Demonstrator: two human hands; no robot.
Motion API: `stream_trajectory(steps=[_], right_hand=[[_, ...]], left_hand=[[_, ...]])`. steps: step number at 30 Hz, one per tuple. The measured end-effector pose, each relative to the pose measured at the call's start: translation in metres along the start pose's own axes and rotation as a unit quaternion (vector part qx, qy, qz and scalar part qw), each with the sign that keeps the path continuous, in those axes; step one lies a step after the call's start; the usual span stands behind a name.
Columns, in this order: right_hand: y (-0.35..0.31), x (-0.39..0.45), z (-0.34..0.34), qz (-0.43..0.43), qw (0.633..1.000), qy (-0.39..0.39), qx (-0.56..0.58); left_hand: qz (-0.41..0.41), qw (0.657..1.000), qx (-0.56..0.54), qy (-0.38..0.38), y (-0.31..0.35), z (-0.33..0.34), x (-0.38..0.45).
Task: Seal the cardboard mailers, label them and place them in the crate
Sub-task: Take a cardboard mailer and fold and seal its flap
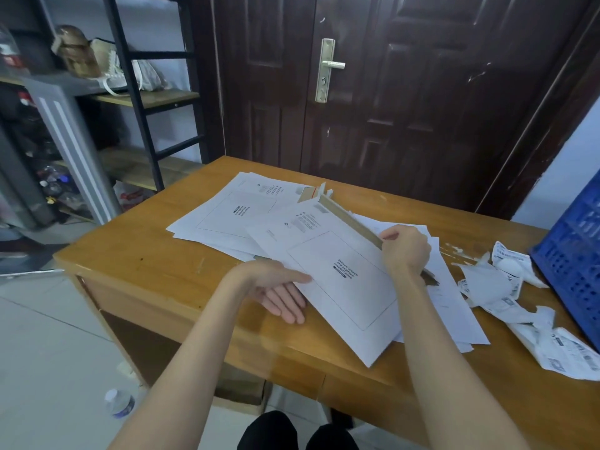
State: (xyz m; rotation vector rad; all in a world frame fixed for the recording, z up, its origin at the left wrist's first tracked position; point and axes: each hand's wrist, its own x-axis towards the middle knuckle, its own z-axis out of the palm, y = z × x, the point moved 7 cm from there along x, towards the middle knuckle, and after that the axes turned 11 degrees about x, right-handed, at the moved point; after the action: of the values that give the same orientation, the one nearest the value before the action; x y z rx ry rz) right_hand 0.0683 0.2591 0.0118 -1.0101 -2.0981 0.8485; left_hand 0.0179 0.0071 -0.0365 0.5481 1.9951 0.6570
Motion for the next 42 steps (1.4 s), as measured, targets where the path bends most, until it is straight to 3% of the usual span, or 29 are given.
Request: stream_trajectory(steps=[3,6,9,11,13,15,17,18,21,24,28,33,38,42], right_hand=[[0.002,0.002,0.004,-0.024,1.0,0.012,-0.008],[-0.002,0.0,0.009,-0.054,0.998,0.024,-0.011],[-0.008,-0.001,0.017,-0.1,0.995,0.022,-0.003],[-0.01,-0.002,0.023,-0.131,0.991,0.019,0.021],[-0.011,-0.002,0.027,-0.155,0.987,0.016,0.044],[-0.011,-0.003,0.031,-0.171,0.984,0.012,0.049],[-0.013,-0.004,0.032,-0.186,0.981,0.013,0.049],[-0.014,-0.005,0.032,-0.197,0.979,0.017,0.046],[-0.016,-0.005,0.036,-0.22,0.975,0.013,-0.008],[-0.014,-0.007,0.044,-0.197,0.978,-0.011,-0.07],[-0.007,-0.016,0.051,-0.176,0.977,-0.04,-0.113],[0.009,-0.02,0.042,-0.155,0.978,-0.04,-0.138],[0.014,-0.024,0.033,-0.161,0.981,-0.027,-0.106],[0.02,-0.027,0.033,-0.159,0.982,-0.021,-0.1]], left_hand=[[-0.006,0.994,0.078,-0.075,0.005,0.014,0.003],[0.005,0.964,0.162,-0.21,0.011,0.037,-0.002],[0.078,0.937,0.182,-0.289,0.021,0.043,-0.014],[0.15,0.959,0.114,-0.213,0.033,0.024,-0.018],[0.192,0.981,-0.015,-0.027,0.038,-0.012,-0.015],[0.18,0.954,-0.134,0.2,0.024,-0.053,-0.01],[0.115,0.904,-0.08,0.404,0.001,-0.081,-0.005],[0.07,0.89,0.021,0.45,-0.008,-0.085,0.0],[0.024,0.869,0.306,0.388,-0.017,-0.067,0.025],[0.069,0.854,0.373,0.356,-0.011,-0.045,0.035],[0.11,0.843,0.351,0.392,-0.002,-0.037,0.037],[0.113,0.866,0.262,0.412,0.014,-0.036,0.044],[0.095,0.817,0.102,0.559,0.027,-0.045,0.035],[0.082,0.822,0.056,0.561,0.03,-0.05,0.04]])
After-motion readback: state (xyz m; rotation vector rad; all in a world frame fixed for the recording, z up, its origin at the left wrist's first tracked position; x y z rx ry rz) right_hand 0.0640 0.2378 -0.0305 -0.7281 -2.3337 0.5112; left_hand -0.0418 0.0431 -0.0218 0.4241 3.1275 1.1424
